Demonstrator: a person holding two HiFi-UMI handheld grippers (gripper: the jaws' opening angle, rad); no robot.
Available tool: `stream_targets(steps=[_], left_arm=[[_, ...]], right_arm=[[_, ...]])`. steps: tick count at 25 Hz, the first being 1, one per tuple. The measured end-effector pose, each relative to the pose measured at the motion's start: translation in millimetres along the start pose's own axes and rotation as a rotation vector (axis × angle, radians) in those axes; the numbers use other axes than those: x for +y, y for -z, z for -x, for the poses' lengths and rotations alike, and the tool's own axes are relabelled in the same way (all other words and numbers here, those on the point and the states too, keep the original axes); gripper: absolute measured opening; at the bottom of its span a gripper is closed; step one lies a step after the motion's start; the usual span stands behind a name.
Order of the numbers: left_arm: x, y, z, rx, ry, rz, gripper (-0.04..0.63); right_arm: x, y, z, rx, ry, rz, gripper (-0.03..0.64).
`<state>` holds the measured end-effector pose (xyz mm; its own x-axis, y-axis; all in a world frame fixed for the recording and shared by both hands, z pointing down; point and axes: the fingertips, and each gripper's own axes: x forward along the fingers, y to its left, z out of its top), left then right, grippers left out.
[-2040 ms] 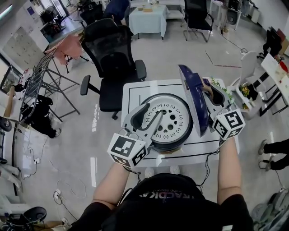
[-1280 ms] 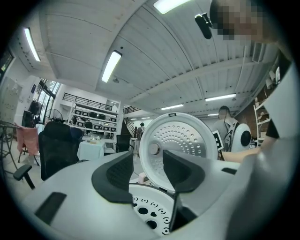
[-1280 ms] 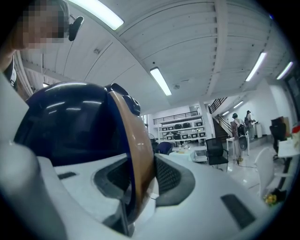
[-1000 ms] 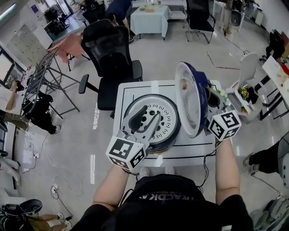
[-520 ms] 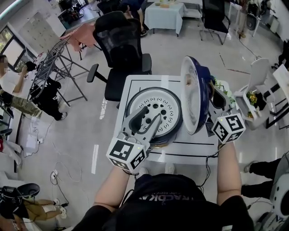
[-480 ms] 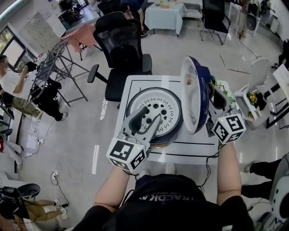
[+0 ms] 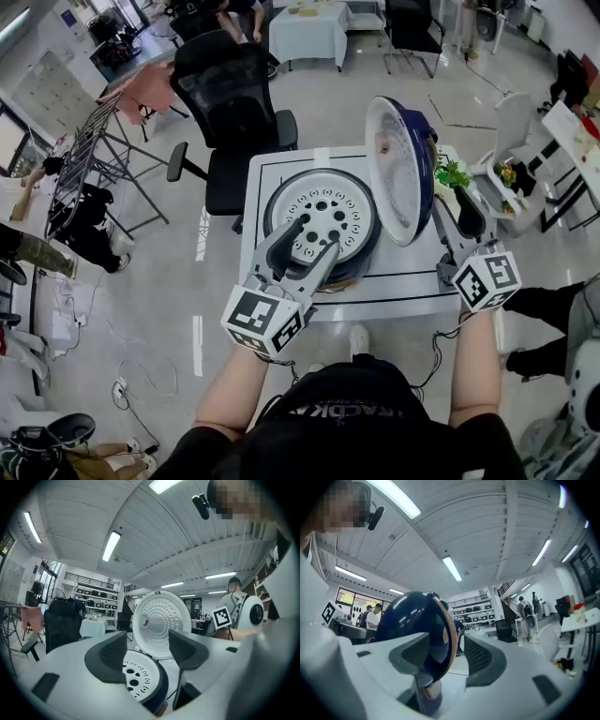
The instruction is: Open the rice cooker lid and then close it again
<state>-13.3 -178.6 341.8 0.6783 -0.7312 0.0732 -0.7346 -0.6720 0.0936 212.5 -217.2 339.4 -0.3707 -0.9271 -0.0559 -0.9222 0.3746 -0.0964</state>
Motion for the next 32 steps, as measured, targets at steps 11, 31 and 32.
stream_targets(steps=[11,31,32], left_arm=[[-34,7,60,-0.013,0.125,0.011,0.276],[-76,6,125,-0.040,0.154,-0.014,0.278],[-77,5,126,-0.042,0.156,-0.016,0.278]], right_arm=[[77,-20,86,-0.024,0.068,0.055,0.216],[144,-32,152,-0.062,0.055,0.074,0.216],[144,-32,153,-0.064,0.057,0.072,0.216]])
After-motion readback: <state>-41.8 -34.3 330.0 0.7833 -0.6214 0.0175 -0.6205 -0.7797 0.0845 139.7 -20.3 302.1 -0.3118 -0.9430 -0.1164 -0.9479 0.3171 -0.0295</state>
